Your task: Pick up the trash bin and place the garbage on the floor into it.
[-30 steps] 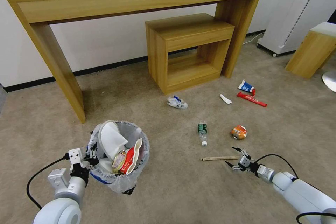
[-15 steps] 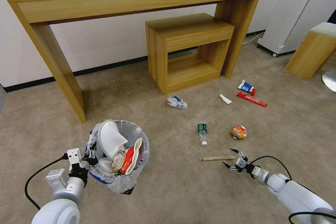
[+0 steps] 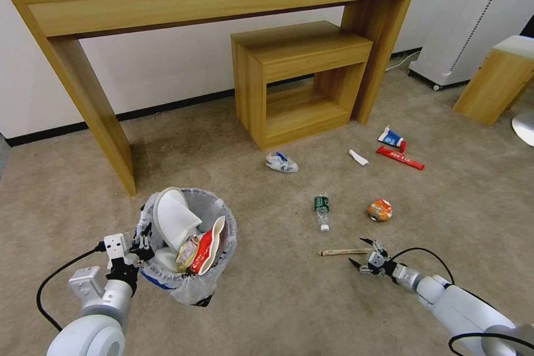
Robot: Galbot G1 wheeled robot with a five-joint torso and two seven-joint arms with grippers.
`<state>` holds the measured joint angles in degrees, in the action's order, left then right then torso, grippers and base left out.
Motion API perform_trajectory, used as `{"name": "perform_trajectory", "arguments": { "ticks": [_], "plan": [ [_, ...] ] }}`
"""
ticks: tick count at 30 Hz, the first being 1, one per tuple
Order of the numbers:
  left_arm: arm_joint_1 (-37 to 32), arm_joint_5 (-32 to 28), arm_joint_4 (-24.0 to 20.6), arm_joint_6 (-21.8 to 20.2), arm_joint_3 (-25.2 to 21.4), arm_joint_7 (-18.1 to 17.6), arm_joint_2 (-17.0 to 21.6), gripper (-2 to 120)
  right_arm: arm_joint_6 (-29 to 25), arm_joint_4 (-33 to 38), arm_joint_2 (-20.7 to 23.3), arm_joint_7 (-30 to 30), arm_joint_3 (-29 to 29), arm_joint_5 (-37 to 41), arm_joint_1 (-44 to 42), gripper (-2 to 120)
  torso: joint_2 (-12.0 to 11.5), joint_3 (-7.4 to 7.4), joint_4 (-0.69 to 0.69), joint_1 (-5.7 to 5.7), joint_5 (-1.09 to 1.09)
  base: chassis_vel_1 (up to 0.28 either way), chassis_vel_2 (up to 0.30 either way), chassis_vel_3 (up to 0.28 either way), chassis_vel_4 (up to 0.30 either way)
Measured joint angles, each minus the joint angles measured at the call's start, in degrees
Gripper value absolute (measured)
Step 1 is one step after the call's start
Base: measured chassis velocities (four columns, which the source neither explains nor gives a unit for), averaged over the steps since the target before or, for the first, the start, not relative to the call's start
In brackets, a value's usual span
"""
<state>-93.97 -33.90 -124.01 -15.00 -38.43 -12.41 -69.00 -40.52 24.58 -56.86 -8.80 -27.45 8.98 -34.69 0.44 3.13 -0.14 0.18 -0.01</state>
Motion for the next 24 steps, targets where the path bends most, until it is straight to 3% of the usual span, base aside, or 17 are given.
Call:
{"name": "perform_trajectory", "arguments": {
  "ticks": [24],
  "plan": [
    [0.08, -0.68, -0.12, 0.45, -0.07, 0.01, 0.29, 3, 0.37, -0.49, -0.15, 0.86, -0.15, 0.45, 0.15, 76, 0.00, 0.00, 0.00, 0.00, 0.01, 0.000, 0.000, 0.000, 0.000]
  ]
}}
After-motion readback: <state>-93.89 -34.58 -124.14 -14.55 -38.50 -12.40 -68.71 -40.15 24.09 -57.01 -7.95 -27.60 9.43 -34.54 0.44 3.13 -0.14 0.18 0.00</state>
